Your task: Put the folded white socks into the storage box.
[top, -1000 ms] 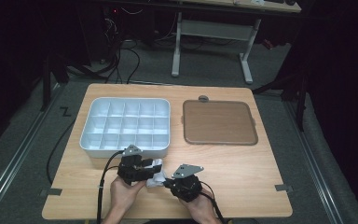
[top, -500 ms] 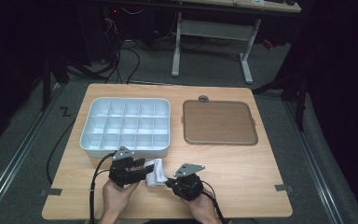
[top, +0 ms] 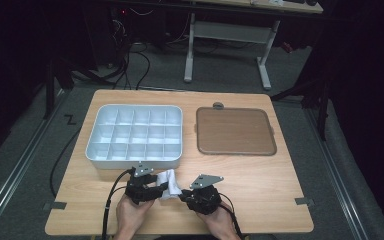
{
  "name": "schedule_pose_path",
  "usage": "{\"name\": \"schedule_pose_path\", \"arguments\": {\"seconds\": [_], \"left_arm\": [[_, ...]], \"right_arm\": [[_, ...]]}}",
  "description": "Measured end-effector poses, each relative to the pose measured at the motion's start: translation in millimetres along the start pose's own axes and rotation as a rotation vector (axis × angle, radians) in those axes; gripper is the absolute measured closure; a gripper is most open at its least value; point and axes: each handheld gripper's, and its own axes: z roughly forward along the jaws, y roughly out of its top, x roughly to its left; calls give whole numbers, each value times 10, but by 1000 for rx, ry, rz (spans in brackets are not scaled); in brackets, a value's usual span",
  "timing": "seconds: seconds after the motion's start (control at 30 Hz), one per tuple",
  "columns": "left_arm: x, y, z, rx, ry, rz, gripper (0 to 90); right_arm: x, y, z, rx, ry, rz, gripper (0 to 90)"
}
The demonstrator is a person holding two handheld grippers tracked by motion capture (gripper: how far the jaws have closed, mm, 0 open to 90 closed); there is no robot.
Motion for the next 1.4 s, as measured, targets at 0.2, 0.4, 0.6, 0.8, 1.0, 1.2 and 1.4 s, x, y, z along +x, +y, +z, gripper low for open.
{"name": "schedule_pose_path", "arguments": {"seconds": [0.2, 0.4, 0.6, 0.8, 1.0, 1.2, 1.4], "left_arm": [[6, 0, 7, 3, 3, 2, 461], [-29, 8, 21, 15, 12, 31, 458], [-44, 6, 28, 18, 12, 48, 459], [-46, -18, 15, 27, 3, 80, 520], [-5, 2, 14, 24, 4, 59, 514], [-2, 1, 21, 33, 12, 66, 505], [-21, -1, 33, 36, 17, 77, 504]], "right_arm": [[-2, 91, -147, -26, -16, -21, 692], [58, 347, -197, -77, -19, -48, 683], [27, 483, 39, -36, -32, -43, 701], [-116, 406, 186, 20, -61, -16, 805], [-155, 256, 279, 73, -92, -50, 877], [-210, 148, 310, 62, -92, -13, 878], [-73, 240, 121, -8, -108, -60, 832]]}}
